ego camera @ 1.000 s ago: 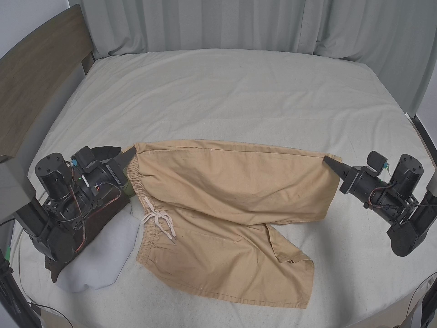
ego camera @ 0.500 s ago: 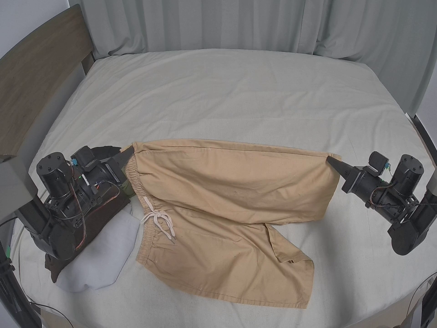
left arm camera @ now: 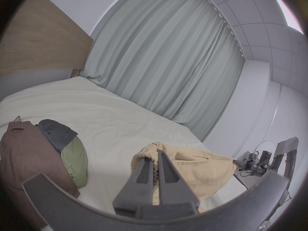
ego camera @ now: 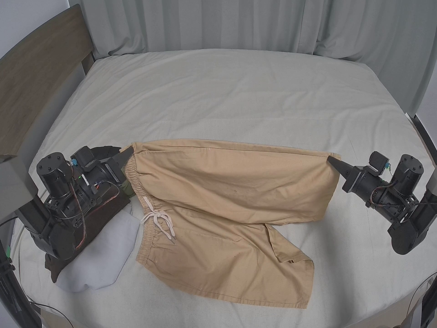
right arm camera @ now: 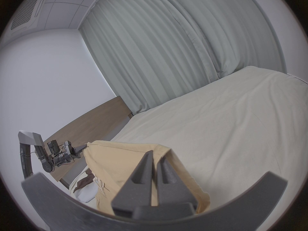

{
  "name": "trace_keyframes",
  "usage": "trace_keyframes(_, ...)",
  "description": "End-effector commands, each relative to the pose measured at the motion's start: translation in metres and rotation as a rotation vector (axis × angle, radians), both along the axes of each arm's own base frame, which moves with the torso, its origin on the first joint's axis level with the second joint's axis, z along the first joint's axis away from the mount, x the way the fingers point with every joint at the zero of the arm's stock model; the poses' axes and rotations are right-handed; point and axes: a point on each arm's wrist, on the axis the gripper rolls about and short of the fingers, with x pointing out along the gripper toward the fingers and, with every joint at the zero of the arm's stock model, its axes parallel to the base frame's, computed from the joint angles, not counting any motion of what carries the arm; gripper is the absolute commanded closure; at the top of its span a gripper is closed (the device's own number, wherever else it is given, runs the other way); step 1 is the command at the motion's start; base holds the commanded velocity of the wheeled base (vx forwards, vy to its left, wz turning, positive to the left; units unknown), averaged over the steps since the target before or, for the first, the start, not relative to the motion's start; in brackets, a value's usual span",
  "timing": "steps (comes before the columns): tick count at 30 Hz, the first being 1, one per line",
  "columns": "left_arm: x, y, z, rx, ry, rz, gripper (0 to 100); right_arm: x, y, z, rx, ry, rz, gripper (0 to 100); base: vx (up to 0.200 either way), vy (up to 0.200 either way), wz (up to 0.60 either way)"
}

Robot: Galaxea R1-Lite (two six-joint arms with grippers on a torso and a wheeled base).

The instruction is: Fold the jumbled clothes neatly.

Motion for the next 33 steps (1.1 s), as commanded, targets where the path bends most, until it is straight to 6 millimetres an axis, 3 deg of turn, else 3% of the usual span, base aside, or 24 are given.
trace_keyframes(1,0.000,0.000,-0.001,0.000,0.004,0.000,100,0.000,0.001,-0.001,0.000,0.003,0.003,100,0.000,0.000,0.00)
trace_keyframes(13,0.007,0.000,-0.006,0.000,0.012,0.002,100,0.014,0.008,-0.007,0.002,0.002,0.017,100,0.000,0.000,0.00)
trace_keyframes(33,0.053,0.000,-0.031,-0.005,0.003,0.054,100,0.055,0.008,-0.014,0.015,-0.047,-0.004,100,0.000,0.000,0.00)
